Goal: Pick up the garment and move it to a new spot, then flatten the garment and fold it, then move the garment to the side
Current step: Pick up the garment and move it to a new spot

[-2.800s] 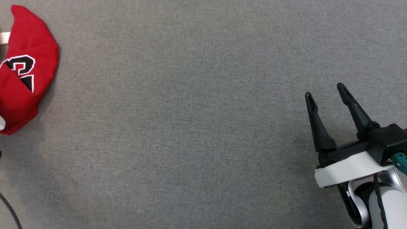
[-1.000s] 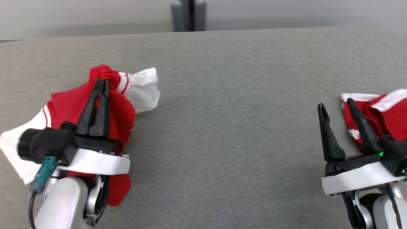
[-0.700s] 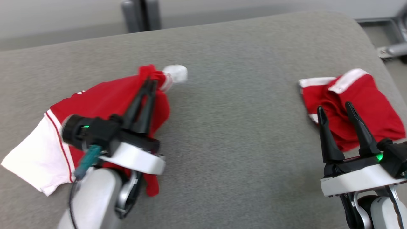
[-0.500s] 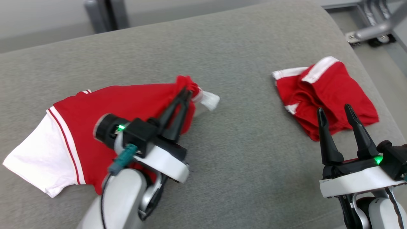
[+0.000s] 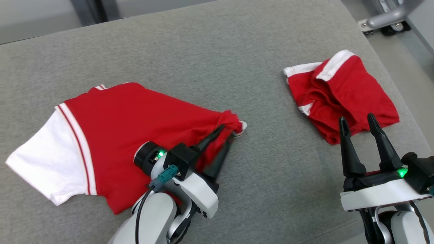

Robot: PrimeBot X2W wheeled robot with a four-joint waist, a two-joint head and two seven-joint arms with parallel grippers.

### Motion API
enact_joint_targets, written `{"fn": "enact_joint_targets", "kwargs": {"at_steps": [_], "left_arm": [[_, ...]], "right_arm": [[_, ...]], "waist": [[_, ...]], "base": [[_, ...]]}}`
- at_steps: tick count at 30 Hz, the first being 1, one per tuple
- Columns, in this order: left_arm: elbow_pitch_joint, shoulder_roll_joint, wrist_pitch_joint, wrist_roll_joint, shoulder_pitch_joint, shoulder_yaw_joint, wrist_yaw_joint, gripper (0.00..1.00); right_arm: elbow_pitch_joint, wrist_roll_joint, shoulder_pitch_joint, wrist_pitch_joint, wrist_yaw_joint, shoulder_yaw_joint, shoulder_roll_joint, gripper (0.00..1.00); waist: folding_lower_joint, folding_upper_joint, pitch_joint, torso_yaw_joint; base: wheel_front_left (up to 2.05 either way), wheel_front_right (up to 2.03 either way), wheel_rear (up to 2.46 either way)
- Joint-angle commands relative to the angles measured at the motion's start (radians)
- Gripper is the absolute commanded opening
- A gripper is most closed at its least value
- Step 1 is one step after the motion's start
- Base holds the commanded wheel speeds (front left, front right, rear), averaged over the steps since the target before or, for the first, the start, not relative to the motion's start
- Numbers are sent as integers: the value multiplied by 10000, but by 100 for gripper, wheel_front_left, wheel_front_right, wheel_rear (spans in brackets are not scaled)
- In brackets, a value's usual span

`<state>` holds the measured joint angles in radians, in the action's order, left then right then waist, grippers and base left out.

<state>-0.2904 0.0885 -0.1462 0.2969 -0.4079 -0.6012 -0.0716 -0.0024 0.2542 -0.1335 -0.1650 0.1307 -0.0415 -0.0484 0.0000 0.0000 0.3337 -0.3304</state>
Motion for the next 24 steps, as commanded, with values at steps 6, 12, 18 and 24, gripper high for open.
{"fn": "enact_joint_targets", "kwargs": {"at_steps": [6, 12, 18, 24], "left_arm": [[373, 143, -307, 462, 281, 357, 57, 100], [1015, 432, -691, 1012, 482, 1389, 546, 100], [1306, 1000, -934, 1215, 710, 2436, 1054, 100], [1557, 1559, -1029, 1194, 1138, 3149, 1471, 100]], "right_arm": [[-1, -184, -119, 60, 3, 159, -53, 100], [-50, -391, -28, 221, 3, 244, -56, 100], [-130, -528, 86, 407, 3, 288, -58, 100], [-130, -661, 240, 553, 3, 349, -56, 100]], "waist": [[0, 0, -368, 818], [0, 0, -731, 1506], [0, 0, -1075, 1922], [0, 0, -1397, 2147]], "base": [[0, 0, 0], [0, 0, 0], [0, 0, 0], [0, 0, 0]]}}
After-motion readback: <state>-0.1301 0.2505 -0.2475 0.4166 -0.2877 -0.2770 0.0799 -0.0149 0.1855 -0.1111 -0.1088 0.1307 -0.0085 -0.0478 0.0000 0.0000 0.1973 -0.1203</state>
